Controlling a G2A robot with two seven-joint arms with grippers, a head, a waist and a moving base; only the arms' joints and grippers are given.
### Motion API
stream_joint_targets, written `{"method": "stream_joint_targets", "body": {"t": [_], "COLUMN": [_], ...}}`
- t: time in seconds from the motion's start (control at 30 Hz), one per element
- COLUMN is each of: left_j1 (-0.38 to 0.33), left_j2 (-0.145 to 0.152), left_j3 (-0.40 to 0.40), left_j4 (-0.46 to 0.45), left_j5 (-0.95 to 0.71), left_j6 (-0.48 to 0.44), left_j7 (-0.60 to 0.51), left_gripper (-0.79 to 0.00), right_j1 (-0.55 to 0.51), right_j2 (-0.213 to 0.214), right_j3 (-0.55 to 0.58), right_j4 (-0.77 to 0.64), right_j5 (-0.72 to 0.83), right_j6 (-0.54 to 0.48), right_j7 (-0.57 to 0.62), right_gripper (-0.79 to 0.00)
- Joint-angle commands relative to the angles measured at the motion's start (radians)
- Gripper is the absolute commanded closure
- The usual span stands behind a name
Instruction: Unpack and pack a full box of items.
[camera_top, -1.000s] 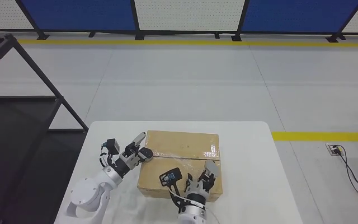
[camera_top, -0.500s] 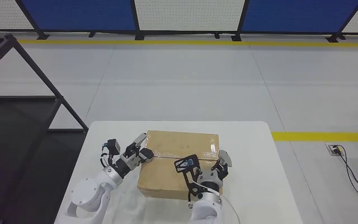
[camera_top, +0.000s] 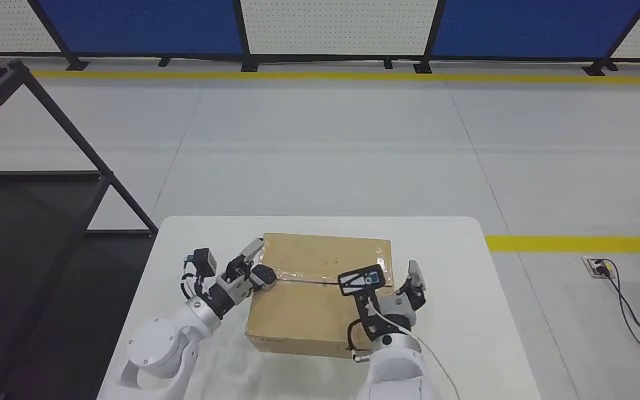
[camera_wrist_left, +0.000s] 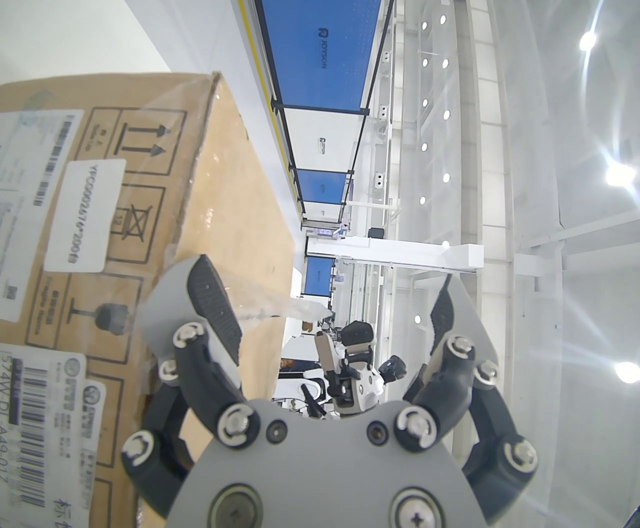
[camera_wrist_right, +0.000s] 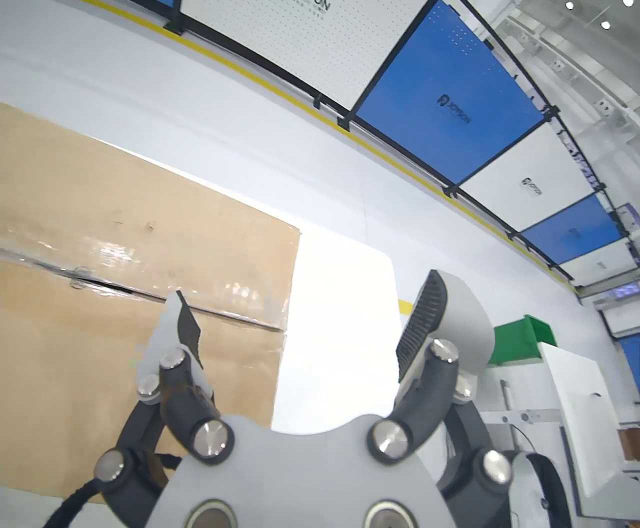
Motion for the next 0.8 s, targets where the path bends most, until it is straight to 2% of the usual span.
{"method": "stream_joint_targets", "body": {"t": [0.0,0.1,0.17,0.5,0.63,0.7,0.77], "left_j1": [0.000,0.000,0.000,0.002,0.003,0.003,0.003], "left_j2": [0.000,0.001,0.001,0.002,0.002,0.002,0.002], "left_j3": [0.000,0.001,0.001,0.001,0.002,0.003,0.004], "left_j4": [0.000,0.000,-0.001,-0.011,-0.015,-0.016,-0.016], "left_j5": [-0.002,0.001,0.002,0.000,0.003,0.001,0.001], "left_j6": [-0.001,0.001,0.000,0.000,0.001,-0.001,0.000], "left_j7": [0.002,0.003,0.004,0.011,0.012,0.013,0.012], "left_gripper": [-0.785,-0.785,-0.785,-0.785,-0.785,-0.785,-0.785], "right_j1": [-0.028,-0.065,-0.075,-0.086,-0.099,-0.100,-0.087], "right_j2": [0.005,0.012,0.015,0.015,0.008,0.006,0.005], "right_j3": [0.041,0.111,0.157,0.161,0.189,0.234,0.288], "right_j4": [-0.032,-0.072,-0.090,-0.090,-0.106,-0.110,-0.092], "right_j5": [0.102,0.285,0.394,0.433,0.655,0.862,1.079], "right_j6": [-0.049,-0.159,-0.206,-0.189,-0.153,-0.161,-0.178], "right_j7": [-0.063,-0.119,-0.114,-0.142,-0.177,-0.177,-0.130], "right_gripper": [-0.785,-0.785,-0.785,-0.785,-0.785,-0.785,-0.785]}}
